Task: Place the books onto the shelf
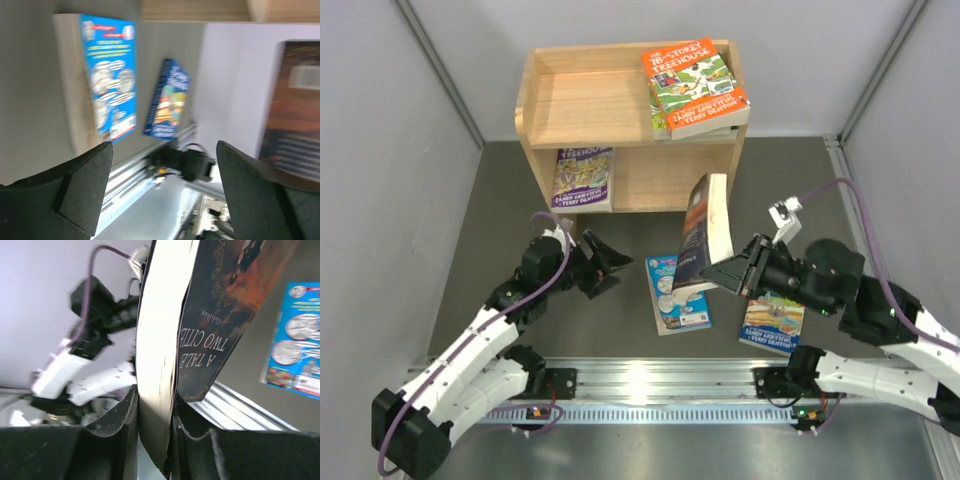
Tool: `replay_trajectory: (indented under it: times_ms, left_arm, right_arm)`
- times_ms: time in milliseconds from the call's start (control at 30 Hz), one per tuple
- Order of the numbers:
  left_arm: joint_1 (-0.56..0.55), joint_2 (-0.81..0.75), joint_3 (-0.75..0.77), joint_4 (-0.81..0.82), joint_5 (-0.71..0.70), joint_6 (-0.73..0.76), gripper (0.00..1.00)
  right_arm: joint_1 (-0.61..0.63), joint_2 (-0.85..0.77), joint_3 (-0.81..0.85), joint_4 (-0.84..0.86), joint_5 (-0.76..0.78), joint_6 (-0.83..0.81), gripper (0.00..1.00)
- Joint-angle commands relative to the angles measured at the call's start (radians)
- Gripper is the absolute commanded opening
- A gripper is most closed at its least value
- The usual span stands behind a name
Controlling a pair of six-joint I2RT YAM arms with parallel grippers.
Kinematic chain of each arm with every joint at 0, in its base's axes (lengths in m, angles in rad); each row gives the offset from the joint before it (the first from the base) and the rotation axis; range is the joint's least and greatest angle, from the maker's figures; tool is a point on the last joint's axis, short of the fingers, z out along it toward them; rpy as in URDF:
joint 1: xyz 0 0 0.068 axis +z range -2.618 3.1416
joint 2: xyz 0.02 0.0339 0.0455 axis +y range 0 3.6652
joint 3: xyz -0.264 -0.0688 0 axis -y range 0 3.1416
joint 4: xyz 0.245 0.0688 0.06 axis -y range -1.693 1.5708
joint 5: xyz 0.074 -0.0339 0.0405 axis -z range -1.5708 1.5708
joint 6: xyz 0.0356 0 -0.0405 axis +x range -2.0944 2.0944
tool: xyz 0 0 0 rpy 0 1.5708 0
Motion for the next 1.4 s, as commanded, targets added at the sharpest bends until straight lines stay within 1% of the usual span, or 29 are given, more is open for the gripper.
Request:
replay_trajectory:
  times_ms: [0, 33, 67, 100, 133, 167, 200, 267, 300, 333, 367, 400, 433, 467, 533, 567, 600, 633, 667, 733, 800, 900, 1067, 1233, 1300, 1367]
  left_arm:
    - [-0.017, -0.017, -0.053, 0.336, 0.046, -0.175, 0.89]
    - [-0.022, -0.028, -0.076, 0.381, 0.042, -0.208, 0.89]
    - [-0.031, -0.034, -0.084, 0.455, 0.034, -0.236, 0.89]
    - [-0.037, -0.040, -0.085, 0.476, 0.011, -0.274, 0.89]
    - [-0.045, -0.052, -0.085, 0.493, -0.001, -0.289, 0.90]
    - [-0.061, -0.060, -0.081, 0.502, -0.018, -0.300, 0.91]
    - [-0.072, -0.065, -0.079, 0.524, -0.047, -0.321, 0.91]
    - [-0.114, -0.062, -0.087, 0.550, -0.070, -0.357, 0.92]
    - [-0.138, -0.049, -0.091, 0.586, -0.102, -0.386, 0.92]
    - [-0.191, -0.042, -0.091, 0.587, -0.124, -0.391, 0.92]
    - [-0.221, -0.034, -0.087, 0.567, -0.144, -0.391, 0.91]
    - [-0.250, -0.022, -0.070, 0.506, -0.163, -0.377, 0.91]
    - [-0.308, -0.016, -0.064, 0.470, -0.211, -0.366, 0.91]
    - [-0.336, -0.011, -0.058, 0.440, -0.234, -0.356, 0.90]
    - [-0.405, -0.025, -0.084, 0.401, -0.314, -0.365, 0.90]
    - [-0.422, -0.035, -0.105, 0.403, -0.328, -0.378, 0.89]
    - [-0.436, -0.067, -0.148, 0.410, -0.373, -0.415, 0.89]
    - [-0.456, -0.084, -0.174, 0.442, -0.392, -0.434, 0.90]
    - [-0.459, -0.103, -0.196, 0.459, -0.423, -0.450, 0.90]
    - [-0.460, -0.155, -0.237, 0.479, -0.441, -0.486, 0.90]
    - [-0.460, -0.187, -0.245, 0.478, -0.458, -0.500, 0.91]
    - [-0.460, -0.184, -0.248, 0.502, -0.458, -0.518, 0.91]
    - [-0.460, -0.111, -0.225, 0.625, -0.444, -0.532, 0.91]
    - [-0.462, 0.009, -0.170, 0.747, -0.429, -0.532, 0.91]
    - [-0.463, 0.033, -0.148, 0.769, -0.438, -0.532, 0.91]
    - [-0.463, 0.034, -0.139, 0.783, -0.469, -0.529, 0.88]
  right_arm:
    - [0.010, -0.132, -0.222, 0.485, -0.011, 0.215, 0.00]
    - [0.010, -0.169, -0.362, 0.569, -0.002, 0.264, 0.00]
    - [0.010, -0.226, -0.428, 0.647, 0.003, 0.312, 0.00]
    - [0.010, -0.248, -0.486, 0.785, 0.010, 0.396, 0.00]
    - [0.010, -0.266, -0.579, 0.836, 0.016, 0.431, 0.00]
    - [0.010, -0.289, -0.617, 0.882, 0.030, 0.482, 0.00]
    - [0.008, -0.297, -0.646, 0.968, 0.036, 0.501, 0.00]
    - [0.010, -0.300, -0.706, 1.043, 0.055, 0.536, 0.00]
    - [0.010, -0.297, -0.721, 1.118, 0.061, 0.545, 0.00]
    - [0.010, -0.291, -0.739, 1.149, 0.075, 0.553, 0.00]
    - [0.010, -0.279, -0.746, 1.183, 0.079, 0.559, 0.00]
    - [0.010, -0.272, -0.750, 1.232, 0.086, 0.562, 0.00]
    - [0.010, -0.266, -0.752, 1.252, 0.093, 0.565, 0.00]
    - [0.010, -0.259, -0.753, 1.293, 0.107, 0.574, 0.00]
    - [0.010, -0.254, -0.770, 1.338, 0.119, 0.585, 0.00]
    - [0.010, -0.251, -0.776, 1.382, 0.128, 0.597, 0.00]
    - [0.010, -0.252, -0.784, 1.403, 0.130, 0.604, 0.00]
    - [0.010, -0.255, -0.799, 1.419, 0.138, 0.608, 0.00]
    - [0.010, -0.257, -0.807, 1.453, 0.139, 0.619, 0.00]
    - [0.010, -0.258, -0.836, 1.496, 0.142, 0.630, 0.00]
    - [0.010, -0.258, -0.859, 1.553, 0.144, 0.642, 0.00]
    - [0.011, -0.242, -0.878, 1.639, 0.141, 0.648, 0.00]
    - [0.013, -0.154, -0.898, 1.820, 0.124, 0.665, 0.00]
    - [0.027, -0.039, -0.884, 1.936, 0.104, 0.671, 0.00]
    - [0.037, -0.012, -0.885, 1.996, 0.106, 0.676, 0.00]
    - [0.053, 0.019, -0.887, 2.041, 0.106, 0.680, 0.00]
